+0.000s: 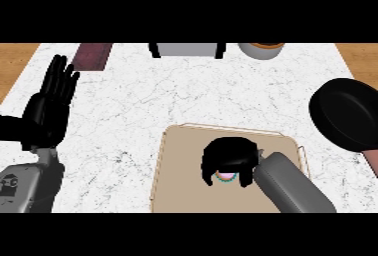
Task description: Pick the cupcake from the tray and place it in the pot
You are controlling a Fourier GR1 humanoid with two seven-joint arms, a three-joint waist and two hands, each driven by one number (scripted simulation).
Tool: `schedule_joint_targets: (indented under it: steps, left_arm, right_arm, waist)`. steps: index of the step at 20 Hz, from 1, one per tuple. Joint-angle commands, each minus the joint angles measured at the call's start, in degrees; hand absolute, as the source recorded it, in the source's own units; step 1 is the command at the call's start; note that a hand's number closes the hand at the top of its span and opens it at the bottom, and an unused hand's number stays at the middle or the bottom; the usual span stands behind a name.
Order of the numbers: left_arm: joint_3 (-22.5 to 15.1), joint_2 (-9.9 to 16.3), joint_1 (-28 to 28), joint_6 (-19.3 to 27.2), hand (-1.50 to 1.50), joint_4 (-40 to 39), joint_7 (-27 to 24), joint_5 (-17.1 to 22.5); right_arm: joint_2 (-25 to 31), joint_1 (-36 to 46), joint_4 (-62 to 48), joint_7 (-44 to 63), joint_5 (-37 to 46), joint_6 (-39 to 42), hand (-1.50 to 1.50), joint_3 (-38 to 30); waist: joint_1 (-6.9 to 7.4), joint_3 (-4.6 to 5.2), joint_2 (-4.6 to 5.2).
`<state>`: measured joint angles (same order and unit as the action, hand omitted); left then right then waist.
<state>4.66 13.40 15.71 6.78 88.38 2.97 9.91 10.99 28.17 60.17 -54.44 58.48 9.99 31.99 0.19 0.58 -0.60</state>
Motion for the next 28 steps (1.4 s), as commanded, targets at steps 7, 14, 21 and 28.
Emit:
schedule_joint_targets:
  steps: [7,14,21,28]
  left_arm:
    - [0.81,-0.57,-0.13,-0.51,0.00,-0.39,-0.39,-0.71]
    - [0.94,-0.06,0.35,0.71,0.00,1.32,0.97,-1.27]
    - [0.96,-0.17,-0.24,0.79,0.00,1.21,0.56,-1.44]
    - [-0.30,-0.62,0.70,-0.01,0.00,1.68,0.87,-1.27]
  right_arm:
    - [-3.17,-4.24,2.05,-1.72,2.04,-4.11,1.50,-1.84]
    - [-2.26,0.94,-0.64,28.19,0.68,-6.07,1.50,-23.61]
    - [-1.04,7.23,-3.45,54.41,1.46,-13.64,1.50,-38.54]
    - [3.74,17.07,-4.57,83.27,12.40,-24.27,1.50,-46.71]
  waist:
    - [0.02,-0.59,0.64]
    - [-1.88,-0.44,1.27]
    - [-1.37,-0.12,1.74]
    - [2.01,0.20,1.92]
